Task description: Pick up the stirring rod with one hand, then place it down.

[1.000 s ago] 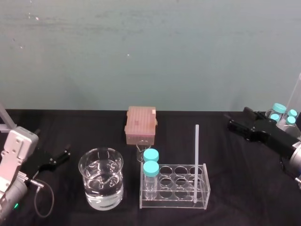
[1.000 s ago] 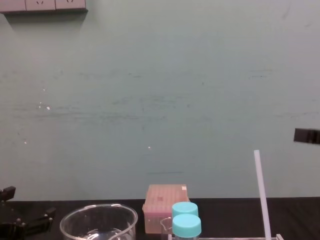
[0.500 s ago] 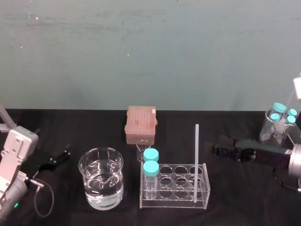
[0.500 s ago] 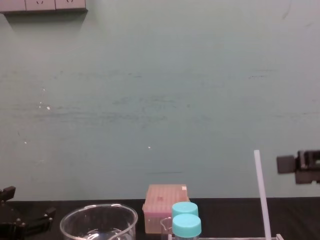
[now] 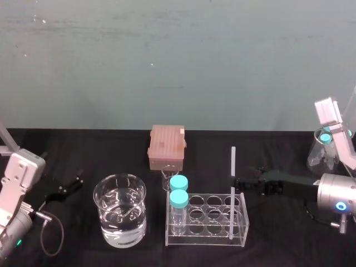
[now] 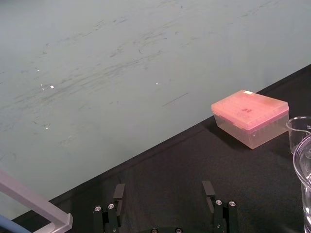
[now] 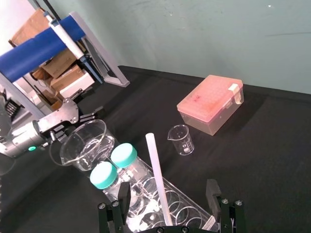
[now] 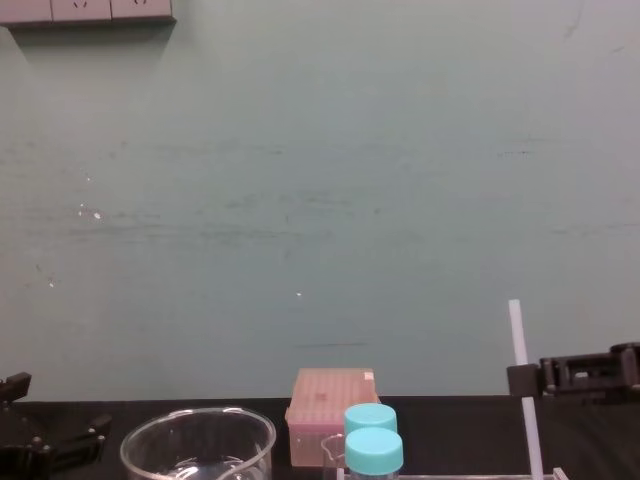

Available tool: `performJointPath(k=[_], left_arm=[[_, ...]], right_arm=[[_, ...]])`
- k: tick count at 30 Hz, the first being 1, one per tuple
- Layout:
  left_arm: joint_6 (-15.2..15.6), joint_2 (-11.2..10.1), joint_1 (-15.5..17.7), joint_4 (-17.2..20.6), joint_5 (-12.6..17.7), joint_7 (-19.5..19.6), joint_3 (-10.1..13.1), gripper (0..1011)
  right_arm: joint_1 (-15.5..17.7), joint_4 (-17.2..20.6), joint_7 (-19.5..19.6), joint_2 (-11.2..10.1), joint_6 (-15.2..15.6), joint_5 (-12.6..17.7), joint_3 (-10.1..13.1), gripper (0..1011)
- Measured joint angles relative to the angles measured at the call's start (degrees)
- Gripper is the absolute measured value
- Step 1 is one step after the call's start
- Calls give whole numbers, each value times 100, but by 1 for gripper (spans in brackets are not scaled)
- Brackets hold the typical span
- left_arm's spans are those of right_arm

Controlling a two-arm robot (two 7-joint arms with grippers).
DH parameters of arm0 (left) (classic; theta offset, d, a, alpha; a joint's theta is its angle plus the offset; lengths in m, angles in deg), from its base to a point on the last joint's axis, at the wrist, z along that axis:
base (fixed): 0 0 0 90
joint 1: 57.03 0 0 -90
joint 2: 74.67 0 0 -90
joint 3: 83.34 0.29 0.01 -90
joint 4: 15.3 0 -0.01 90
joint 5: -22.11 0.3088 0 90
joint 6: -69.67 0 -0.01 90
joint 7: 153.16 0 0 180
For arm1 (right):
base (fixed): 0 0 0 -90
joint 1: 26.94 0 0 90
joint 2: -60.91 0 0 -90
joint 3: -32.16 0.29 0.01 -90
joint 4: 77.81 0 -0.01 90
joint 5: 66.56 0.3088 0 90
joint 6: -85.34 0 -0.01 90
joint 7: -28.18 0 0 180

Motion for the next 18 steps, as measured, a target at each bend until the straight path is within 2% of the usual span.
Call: performJointPath(k=[9, 18], left_arm=[[0, 0, 0, 0, 0, 0, 0, 1005], [0, 0, 0, 0, 0, 0, 0, 1005]], right_arm=[[-198, -149, -105, 9, -334, -172, -279, 1003], [-299, -221, -192, 7, -476, -127, -456, 1003]])
